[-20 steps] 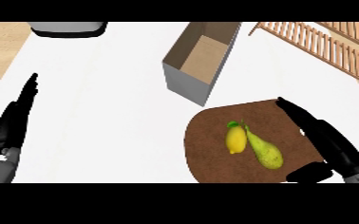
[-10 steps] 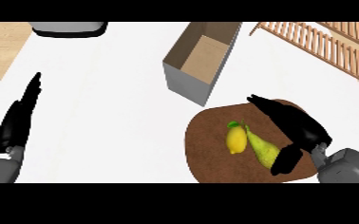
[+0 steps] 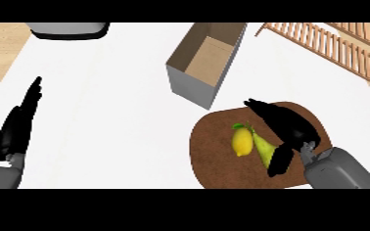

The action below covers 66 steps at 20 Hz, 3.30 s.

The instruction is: Pick the lemon from the cutting board and place it in the cardboard box

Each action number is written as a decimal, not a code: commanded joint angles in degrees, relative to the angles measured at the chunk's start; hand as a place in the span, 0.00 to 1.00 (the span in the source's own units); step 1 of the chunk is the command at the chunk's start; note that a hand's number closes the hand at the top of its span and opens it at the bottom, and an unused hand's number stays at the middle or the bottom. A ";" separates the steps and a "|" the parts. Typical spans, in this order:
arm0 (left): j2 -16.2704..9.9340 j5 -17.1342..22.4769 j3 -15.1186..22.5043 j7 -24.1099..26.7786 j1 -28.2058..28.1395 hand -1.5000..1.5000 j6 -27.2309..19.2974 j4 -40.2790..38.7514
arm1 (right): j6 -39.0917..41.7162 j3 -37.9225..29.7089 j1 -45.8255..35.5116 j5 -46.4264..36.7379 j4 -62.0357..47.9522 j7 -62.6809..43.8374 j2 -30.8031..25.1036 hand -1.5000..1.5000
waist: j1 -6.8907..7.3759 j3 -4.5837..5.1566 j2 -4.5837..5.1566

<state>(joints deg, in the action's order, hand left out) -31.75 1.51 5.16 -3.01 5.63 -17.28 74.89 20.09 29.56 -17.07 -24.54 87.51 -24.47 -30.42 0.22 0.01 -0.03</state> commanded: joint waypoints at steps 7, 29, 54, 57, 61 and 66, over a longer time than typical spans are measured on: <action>0.93 -2.82 -6.52 -0.51 0.71 0.50 5.84 -0.24 | 4.51 -4.72 2.60 -5.39 1.00 2.78 7.56 0.00 | -0.18 -0.01 -0.01; 5.19 -8.26 -11.59 -0.97 -2.63 0.50 9.90 4.72 | 7.11 -4.57 6.24 -18.36 -2.49 0.45 17.02 0.00 | 0.00 -0.03 -0.02; 7.19 -9.43 -11.80 0.74 -0.41 0.50 11.63 2.20 | -19.69 -29.98 -22.34 -18.68 -43.29 55.40 -7.79 1.00 | 2.30 -0.15 0.70; 8.83 -11.81 -10.29 0.30 0.44 0.50 9.46 1.26 | -22.37 -33.13 -25.07 -15.64 -43.49 61.82 -8.32 1.00 | 1.69 -0.15 0.61; 8.81 -11.76 -10.76 -2.31 0.55 0.50 9.53 3.38 | -24.38 -34.05 -27.47 -14.27 -47.68 70.39 -5.91 1.00 | 1.49 -0.12 0.42; 9.12 -12.23 -11.32 -2.20 1.32 0.50 9.84 2.37 | -14.84 -32.70 -35.72 -13.39 -48.22 66.52 -2.46 1.00 | 0.99 -0.03 0.23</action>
<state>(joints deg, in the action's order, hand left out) -22.62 -10.67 -6.02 -4.00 6.97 -8.01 75.94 0.37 -2.43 -48.02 -39.58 41.98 40.51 -33.63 1.28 -0.04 0.30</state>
